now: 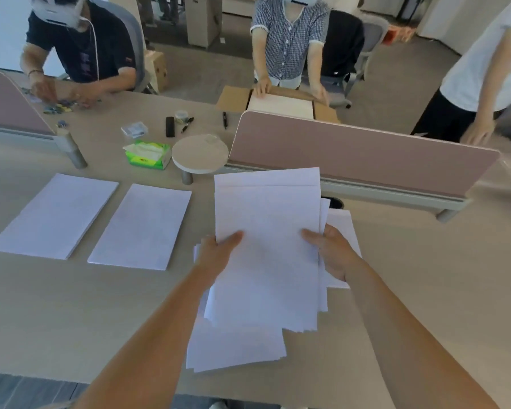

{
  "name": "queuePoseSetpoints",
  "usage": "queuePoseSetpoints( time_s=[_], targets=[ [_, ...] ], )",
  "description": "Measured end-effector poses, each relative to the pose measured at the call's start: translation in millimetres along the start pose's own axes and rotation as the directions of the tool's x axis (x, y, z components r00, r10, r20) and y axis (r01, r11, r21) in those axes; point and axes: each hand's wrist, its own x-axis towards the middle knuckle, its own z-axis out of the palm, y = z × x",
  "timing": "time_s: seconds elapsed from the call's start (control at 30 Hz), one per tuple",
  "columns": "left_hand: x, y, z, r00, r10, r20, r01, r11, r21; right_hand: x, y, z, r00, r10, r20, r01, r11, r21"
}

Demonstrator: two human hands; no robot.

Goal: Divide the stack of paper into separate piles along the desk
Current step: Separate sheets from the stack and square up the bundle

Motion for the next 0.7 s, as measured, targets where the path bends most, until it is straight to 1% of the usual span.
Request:
queuePoseSetpoints(
  time_s=[0.07, 0.13, 0.2, 0.3, 0.37, 0.43, 0.5, 0.57, 0.7],
  targets=[
    [-4.8, 17.3, 35.0, 0.997, 0.055, 0.056, -0.056, 0.998, 0.008, -18.5, -11.8, -27.8, 0.995, -0.079, -0.061, 0.079, 0.997, -0.005],
    [-8.4, 29.8, 74.3, 0.978, 0.115, 0.176, -0.118, 0.993, 0.004, -37.8, -19.4, -63.0, 0.981, -0.134, -0.143, 0.133, 0.991, -0.016],
    [-15.2, 41.6, 117.2, 0.945, 0.133, 0.298, -0.145, 0.989, 0.018, -56.9, -21.5, -100.8, 0.954, -0.170, -0.246, 0.168, 0.985, -0.027],
    [-29.4, 54.0, 184.9, 0.898, 0.159, 0.411, -0.193, 0.980, 0.044, -82.3, -15.1, -158.9, 0.899, -0.194, -0.393, 0.233, 0.971, 0.052],
    [-37.1, 59.2, 224.9, 0.869, 0.176, 0.463, -0.231, 0.971, 0.065, -97.6, -10.8, -191.7, 0.870, -0.211, -0.445, 0.291, 0.949, 0.120],
    [-39.6, 60.6, 268.5, 0.838, 0.188, 0.513, -0.280, 0.954, 0.108, -110.7, -3.5, -230.3, 0.846, -0.235, -0.479, 0.342, 0.928, 0.148],
    [-37.0, 60.0, 309.1, 0.816, 0.165, 0.554, -0.318, 0.929, 0.191, -116.9, 6.0, -268.7, 0.827, -0.264, -0.496, 0.381, 0.913, 0.149],
    [-32.1, 54.3, 352.9, 0.820, 0.117, 0.561, -0.307, 0.916, 0.258, -115.8, 16.3, -308.6, 0.821, -0.302, -0.484, 0.415, 0.898, 0.144],
    [-24.7, 33.0, 435.6, 0.857, 0.051, 0.513, -0.225, 0.932, 0.283, -90.9, 32.2, -396.9, 0.826, -0.356, -0.437, 0.469, 0.865, 0.181]
  ],
)
